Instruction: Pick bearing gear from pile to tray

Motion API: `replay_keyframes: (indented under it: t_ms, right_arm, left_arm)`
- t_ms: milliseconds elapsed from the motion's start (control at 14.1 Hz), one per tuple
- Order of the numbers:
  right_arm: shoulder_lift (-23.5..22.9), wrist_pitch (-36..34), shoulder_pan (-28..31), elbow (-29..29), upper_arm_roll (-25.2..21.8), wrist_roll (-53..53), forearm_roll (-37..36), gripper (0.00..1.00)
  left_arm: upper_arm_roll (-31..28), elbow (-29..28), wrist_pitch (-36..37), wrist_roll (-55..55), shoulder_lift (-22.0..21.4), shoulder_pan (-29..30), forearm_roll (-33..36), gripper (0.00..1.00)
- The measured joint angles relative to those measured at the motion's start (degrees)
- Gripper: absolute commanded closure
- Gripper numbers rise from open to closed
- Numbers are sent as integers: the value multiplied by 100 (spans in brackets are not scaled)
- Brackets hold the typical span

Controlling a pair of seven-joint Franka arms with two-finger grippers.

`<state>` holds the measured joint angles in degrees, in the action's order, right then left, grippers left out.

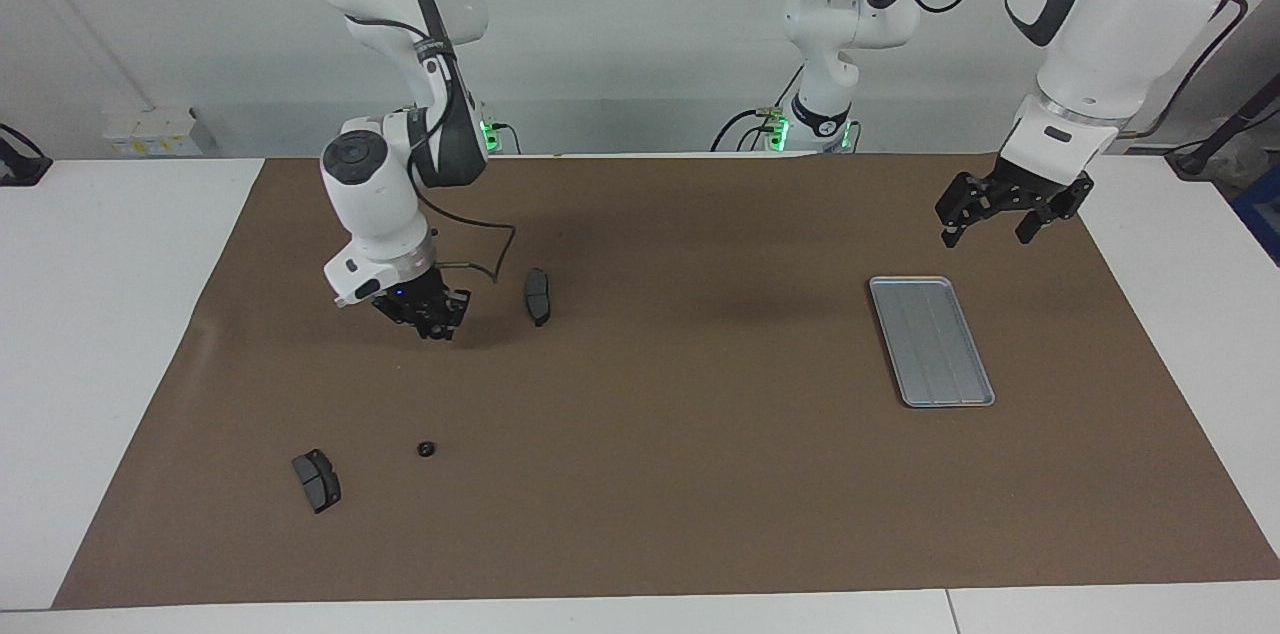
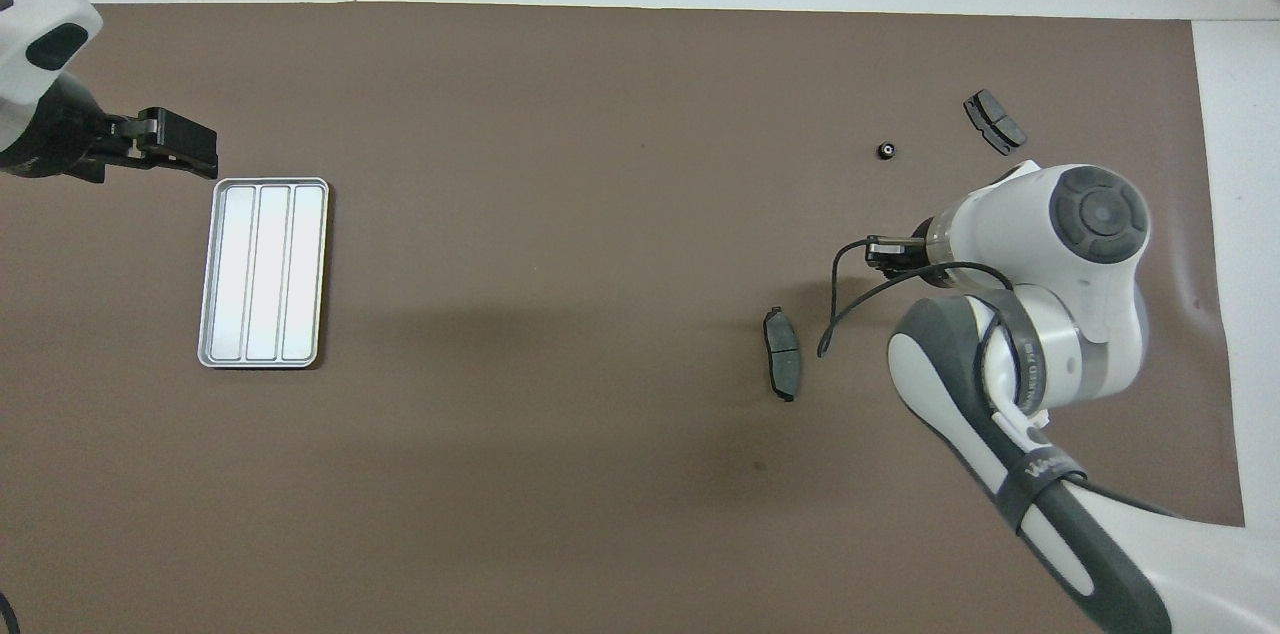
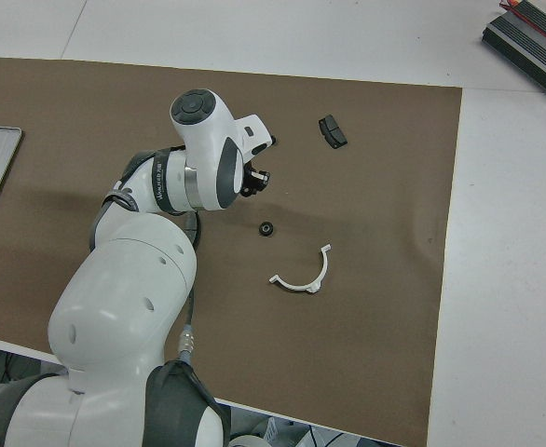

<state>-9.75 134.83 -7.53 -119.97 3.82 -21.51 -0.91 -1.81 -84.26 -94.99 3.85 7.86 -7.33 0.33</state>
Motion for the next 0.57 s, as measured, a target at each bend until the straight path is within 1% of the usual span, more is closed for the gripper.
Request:
replay_keyframes:
  t_ms: [142,283,567]
  right_arm:
    - [-88,121,-444,86,6,-822,0,100]
    - [-246,148,-875,300,10,-1588,0,100]
    - [-643,177,-1459,840,9,-2663,0,100]
  left_arm:
    - [6,0,-1,0,29,-2,-1,0]
    - [16,0,-2,0,42,-3,-14,0]
    - [23,0,-2,-1,49,-4,-153,0]
